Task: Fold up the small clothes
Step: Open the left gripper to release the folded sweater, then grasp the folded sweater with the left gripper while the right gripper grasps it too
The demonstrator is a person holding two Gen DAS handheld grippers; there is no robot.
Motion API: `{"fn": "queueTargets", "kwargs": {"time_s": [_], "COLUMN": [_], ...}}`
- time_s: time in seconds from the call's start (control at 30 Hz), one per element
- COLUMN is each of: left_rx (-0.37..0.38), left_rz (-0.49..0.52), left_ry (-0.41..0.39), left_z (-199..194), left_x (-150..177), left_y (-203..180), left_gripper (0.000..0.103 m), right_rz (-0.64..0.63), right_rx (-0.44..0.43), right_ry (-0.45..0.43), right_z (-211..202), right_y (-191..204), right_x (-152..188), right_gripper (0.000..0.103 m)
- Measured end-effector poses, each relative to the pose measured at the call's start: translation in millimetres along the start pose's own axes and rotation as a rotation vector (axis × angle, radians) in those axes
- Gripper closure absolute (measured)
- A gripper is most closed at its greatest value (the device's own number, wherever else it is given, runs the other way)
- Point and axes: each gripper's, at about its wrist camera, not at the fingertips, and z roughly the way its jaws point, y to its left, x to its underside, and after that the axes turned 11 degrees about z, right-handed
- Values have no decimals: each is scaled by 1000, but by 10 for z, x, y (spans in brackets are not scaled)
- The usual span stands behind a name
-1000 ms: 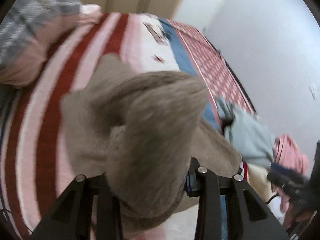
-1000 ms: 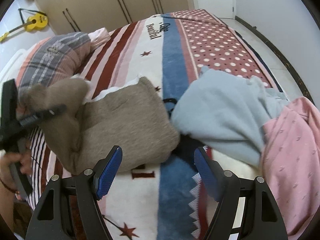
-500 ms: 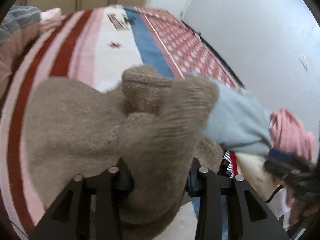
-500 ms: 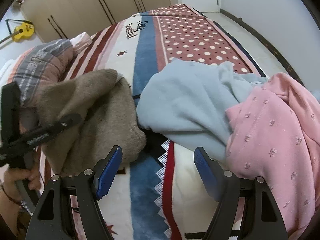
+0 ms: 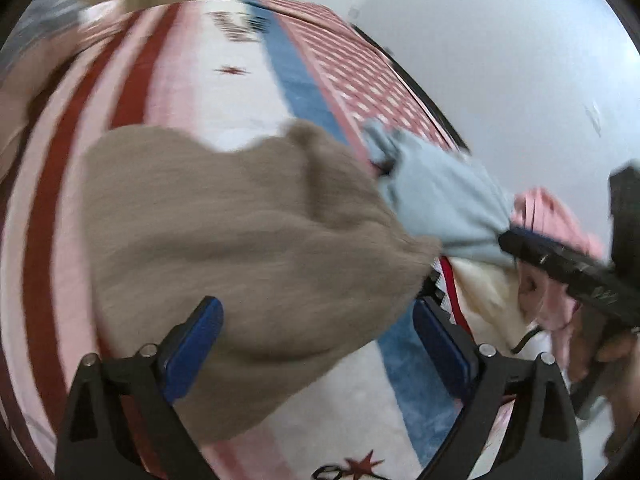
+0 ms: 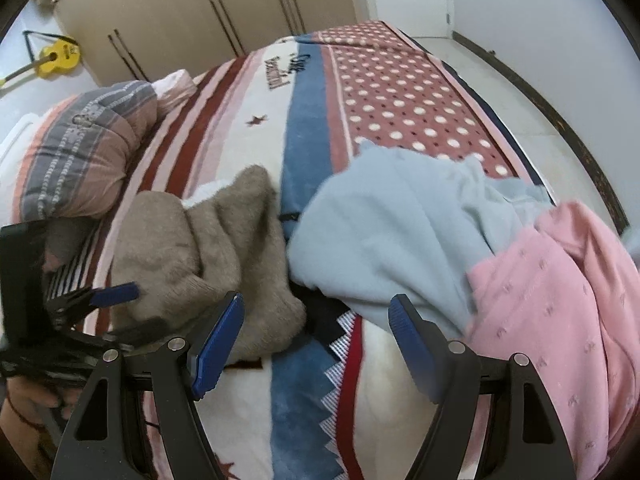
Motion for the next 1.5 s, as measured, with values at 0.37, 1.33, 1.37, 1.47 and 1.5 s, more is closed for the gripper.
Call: {"fn": "queueTargets", "kwargs": {"time_s": [0.37, 1.33, 1.37, 1.47, 1.5], "left_rx": [13, 426, 423, 417, 414], "left_rz": [-454, -624, -625, -623, -619], "left_ry": [-13, 29, 30, 31, 32], "left_z": [-81, 801, 815, 824, 815], "left_x": [511, 572, 571, 542, 532], "left_y": [1251, 1606, 1594, 1573, 1564], "left_gripper": [9, 19, 22, 35, 41], "right_rz": [-226, -276, -282, -235, -209], "right_rx": [-101, -132, -134, -189, -211], "right_ry": [162, 567, 600, 648, 666], "right_z": [660, 1907, 1971, 2043, 2060], "right_y": [661, 713, 701, 668, 653], "right_x": [-168, -494, -427, -368, -362], "right_gripper": [27, 17, 17, 21, 33]}}
